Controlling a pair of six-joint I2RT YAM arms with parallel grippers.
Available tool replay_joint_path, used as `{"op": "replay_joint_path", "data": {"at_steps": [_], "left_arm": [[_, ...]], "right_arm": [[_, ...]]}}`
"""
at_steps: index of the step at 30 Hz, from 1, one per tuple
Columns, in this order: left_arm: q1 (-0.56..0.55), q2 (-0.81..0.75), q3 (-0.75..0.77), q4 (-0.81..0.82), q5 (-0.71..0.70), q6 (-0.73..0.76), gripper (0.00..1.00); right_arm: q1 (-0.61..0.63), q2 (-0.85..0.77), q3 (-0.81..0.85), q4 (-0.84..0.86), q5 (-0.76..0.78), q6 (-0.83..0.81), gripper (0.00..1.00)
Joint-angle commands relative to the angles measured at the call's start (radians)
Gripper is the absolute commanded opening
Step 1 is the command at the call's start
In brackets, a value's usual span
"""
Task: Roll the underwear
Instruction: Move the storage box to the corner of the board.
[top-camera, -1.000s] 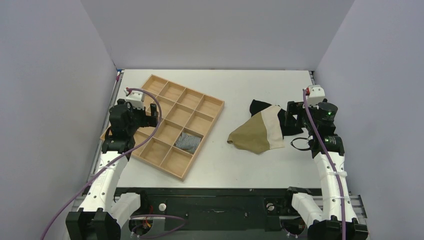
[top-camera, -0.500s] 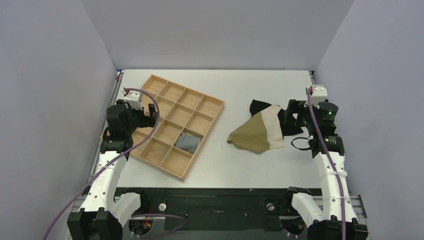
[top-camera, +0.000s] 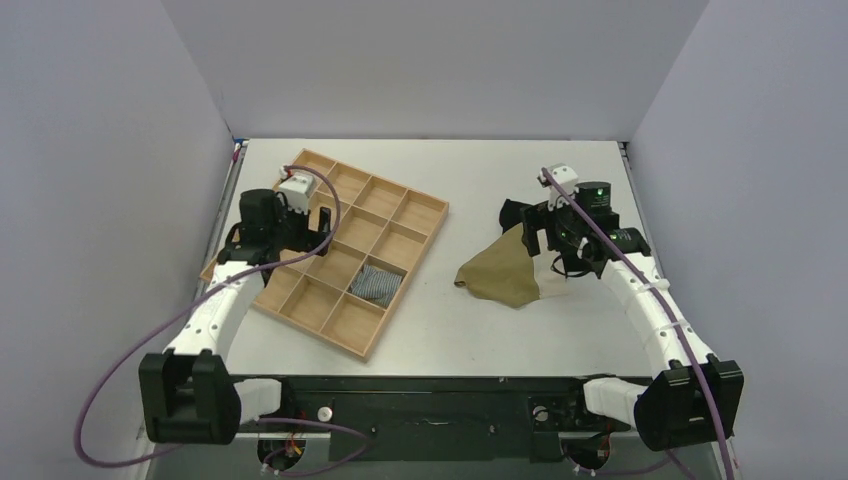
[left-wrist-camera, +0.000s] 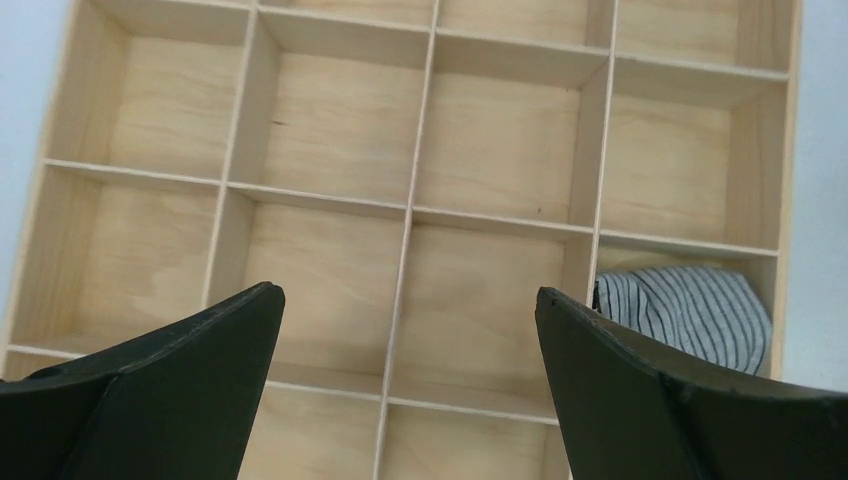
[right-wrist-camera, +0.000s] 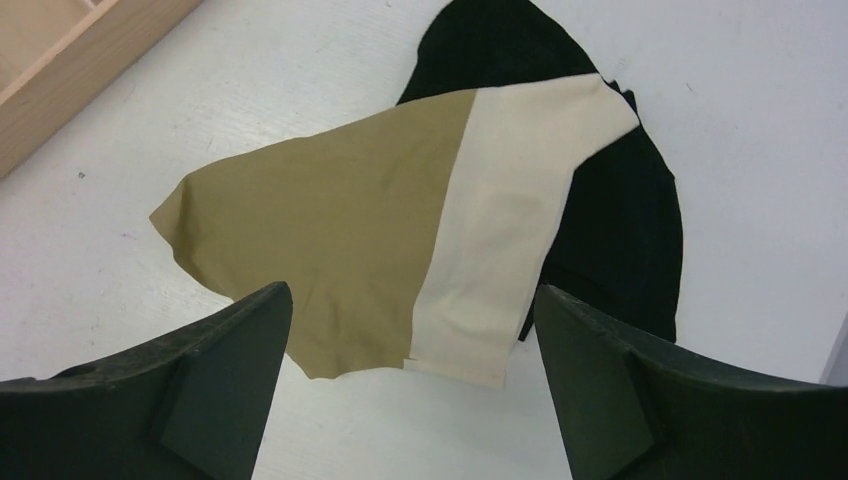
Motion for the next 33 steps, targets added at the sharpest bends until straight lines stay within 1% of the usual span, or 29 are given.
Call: {"op": "replay_joint_path", "data": {"at_steps": [1,4,8,10,13,20,24,25,26,27,28,29,30,31,32,33], "left_arm": [[-0.072,0.168,0.071,-0.061,-0.096,0.076,0.97],[-0.115,0.304,0.126,-0.043,-0.127,0.084,0.97],[-0.142,0.462,0.221,-0.017,-0.155,0.075,1.00],[-0.145,0.523,0.272,-0.016,-0.163,0.069,0.94],[-0.148,0.581,0.334,-0.015,-0.172,0.065,0.91],[-0.152,0.681,0.408,-0.022,-0.172,0.041,0.81],[-0.156,0.723,0.451,-0.019,-0.142,0.015,0.72],[-0.165,0.742,0.467,-0.022,-0.146,0.013,0.67],[-0.169,0.755,0.479,-0.039,-0.164,0.010,0.64],[-0.171,0.780,0.504,-0.050,-0.171,0.005,0.58],[-0.172,0.795,0.518,-0.075,-0.183,-0.009,0.56],[-0.168,0.817,0.545,-0.086,-0.193,-0.018,0.50],[-0.165,0.826,0.563,-0.104,-0.204,-0.035,0.47],[-0.157,0.838,0.567,-0.109,-0.209,-0.044,0.41],[-0.151,0.841,0.572,-0.115,-0.218,-0.065,0.38],[-0.134,0.845,0.574,-0.117,-0.220,-0.076,0.31]], "right_arm": [[0.069,0.003,-0.021,0.071,0.102,-0.038,0.86],[0.076,0.002,-0.027,0.071,0.133,-0.041,0.86],[0.075,0.000,-0.038,0.071,0.156,-0.040,0.86],[0.074,-0.002,-0.041,0.071,0.151,-0.039,0.86],[0.074,0.000,-0.043,0.070,0.144,-0.038,0.86],[0.072,0.020,-0.036,0.066,0.141,-0.040,0.86],[0.072,0.030,-0.031,0.061,0.142,-0.041,0.86],[0.072,0.032,-0.032,0.060,0.143,-0.041,0.86],[0.071,0.032,-0.032,0.060,0.143,-0.041,0.86],[0.071,0.031,-0.034,0.057,0.142,-0.042,0.86],[0.071,0.031,-0.033,0.057,0.142,-0.042,0.86],[0.069,0.029,-0.033,0.056,0.142,-0.042,0.86],[0.069,0.029,-0.033,0.056,0.141,-0.043,0.86],[0.068,0.026,-0.033,0.056,0.142,-0.043,0.86],[0.067,0.026,-0.034,0.056,0.142,-0.044,0.86],[0.067,0.025,-0.036,0.056,0.141,-0.045,0.86]]}}
